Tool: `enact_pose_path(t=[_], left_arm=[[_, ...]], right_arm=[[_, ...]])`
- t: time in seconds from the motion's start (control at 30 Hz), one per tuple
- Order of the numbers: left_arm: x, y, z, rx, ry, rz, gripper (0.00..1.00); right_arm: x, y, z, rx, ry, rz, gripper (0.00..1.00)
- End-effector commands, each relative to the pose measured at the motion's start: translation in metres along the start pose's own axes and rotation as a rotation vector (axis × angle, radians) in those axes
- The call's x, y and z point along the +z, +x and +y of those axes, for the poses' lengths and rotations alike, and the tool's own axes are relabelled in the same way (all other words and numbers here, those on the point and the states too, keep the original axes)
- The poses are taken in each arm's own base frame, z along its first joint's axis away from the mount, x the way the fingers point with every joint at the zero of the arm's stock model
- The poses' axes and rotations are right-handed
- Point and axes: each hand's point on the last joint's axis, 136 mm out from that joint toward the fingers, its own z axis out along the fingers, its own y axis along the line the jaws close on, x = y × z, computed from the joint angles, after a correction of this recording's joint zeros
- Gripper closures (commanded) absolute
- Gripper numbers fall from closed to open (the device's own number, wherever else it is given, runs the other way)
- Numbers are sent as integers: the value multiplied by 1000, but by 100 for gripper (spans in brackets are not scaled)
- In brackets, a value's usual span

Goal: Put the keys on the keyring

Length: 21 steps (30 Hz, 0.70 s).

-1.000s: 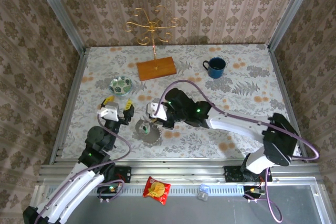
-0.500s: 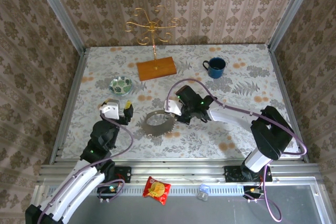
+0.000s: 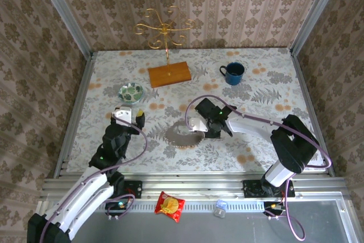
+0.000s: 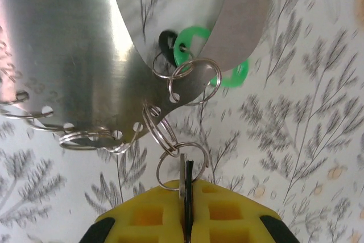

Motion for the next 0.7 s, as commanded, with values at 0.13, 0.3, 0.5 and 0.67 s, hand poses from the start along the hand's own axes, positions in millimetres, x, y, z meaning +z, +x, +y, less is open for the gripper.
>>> enact_pose_path(t=[0.13,0.3,0.5,0.67], left_arm=[[7,-8,10,1,-60,37,27],[13,-7,12,20,-77,56,26],[22,-11,24,50,-121,70,6],[40,-6,42,29,-155,97,0]], right_arm=[[10,53,6,-69,-23,219,84],[9,69,7,-52,-51,265,68],[-23,54,-34,223,42,44,57],[-93,57,-123,901,251,-538,0]])
